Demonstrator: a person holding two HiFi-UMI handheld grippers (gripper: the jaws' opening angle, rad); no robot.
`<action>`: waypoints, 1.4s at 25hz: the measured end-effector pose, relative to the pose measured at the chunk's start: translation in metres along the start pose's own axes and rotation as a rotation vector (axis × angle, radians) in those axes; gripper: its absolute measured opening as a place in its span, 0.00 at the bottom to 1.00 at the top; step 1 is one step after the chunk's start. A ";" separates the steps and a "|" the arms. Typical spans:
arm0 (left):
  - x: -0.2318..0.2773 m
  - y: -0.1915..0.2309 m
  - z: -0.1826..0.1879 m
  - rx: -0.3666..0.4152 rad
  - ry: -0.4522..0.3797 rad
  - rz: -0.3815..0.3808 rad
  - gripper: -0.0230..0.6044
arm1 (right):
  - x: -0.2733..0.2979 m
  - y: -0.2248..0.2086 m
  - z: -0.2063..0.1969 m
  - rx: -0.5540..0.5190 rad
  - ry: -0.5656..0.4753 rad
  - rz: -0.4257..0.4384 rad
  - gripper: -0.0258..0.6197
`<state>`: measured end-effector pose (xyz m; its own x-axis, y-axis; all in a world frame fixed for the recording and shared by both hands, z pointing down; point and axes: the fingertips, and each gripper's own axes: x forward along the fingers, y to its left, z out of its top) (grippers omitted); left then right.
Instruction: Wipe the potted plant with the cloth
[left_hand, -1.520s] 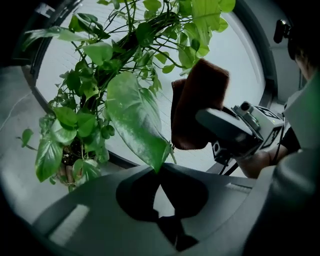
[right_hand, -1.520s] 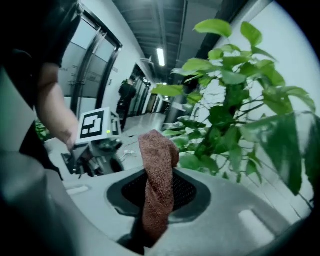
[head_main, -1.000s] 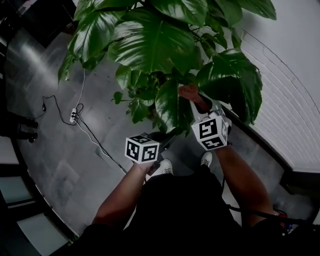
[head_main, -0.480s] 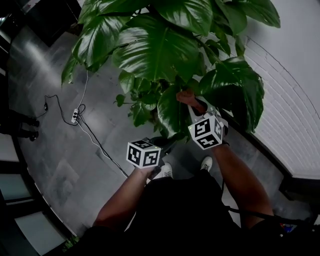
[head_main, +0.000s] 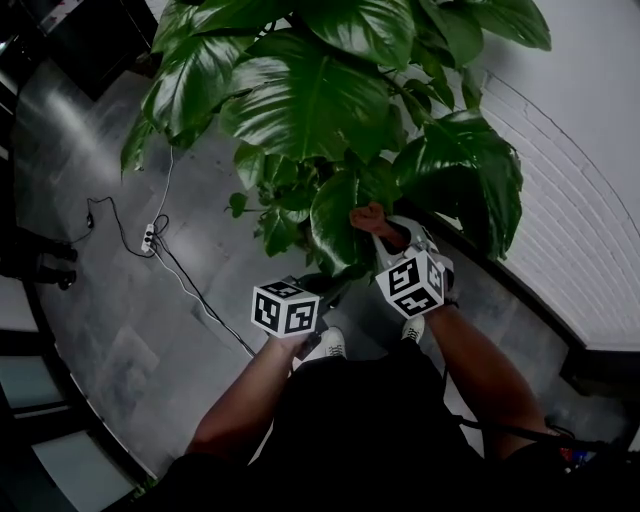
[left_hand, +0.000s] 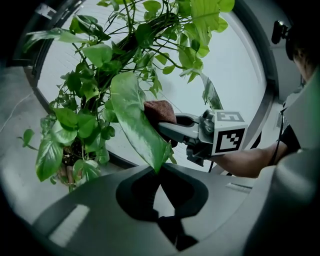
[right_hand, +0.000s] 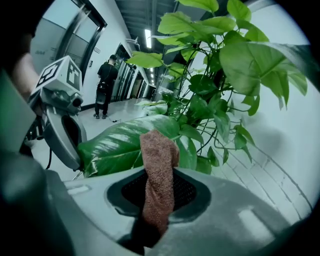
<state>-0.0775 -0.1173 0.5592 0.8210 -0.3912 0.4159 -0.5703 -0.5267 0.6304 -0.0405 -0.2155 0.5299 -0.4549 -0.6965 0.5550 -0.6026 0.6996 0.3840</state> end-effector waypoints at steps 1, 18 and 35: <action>-0.001 0.000 0.002 0.006 -0.005 0.004 0.07 | -0.002 0.004 -0.002 0.002 0.003 0.004 0.15; -0.005 -0.003 0.005 0.029 -0.017 0.005 0.07 | -0.037 0.049 -0.011 0.058 0.007 0.103 0.15; -0.006 -0.007 0.003 -0.017 -0.022 -0.037 0.07 | -0.070 0.058 -0.004 -0.017 0.010 0.054 0.15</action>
<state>-0.0783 -0.1136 0.5508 0.8406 -0.3886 0.3773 -0.5387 -0.5283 0.6563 -0.0416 -0.1254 0.5163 -0.4800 -0.6557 0.5828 -0.5660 0.7391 0.3653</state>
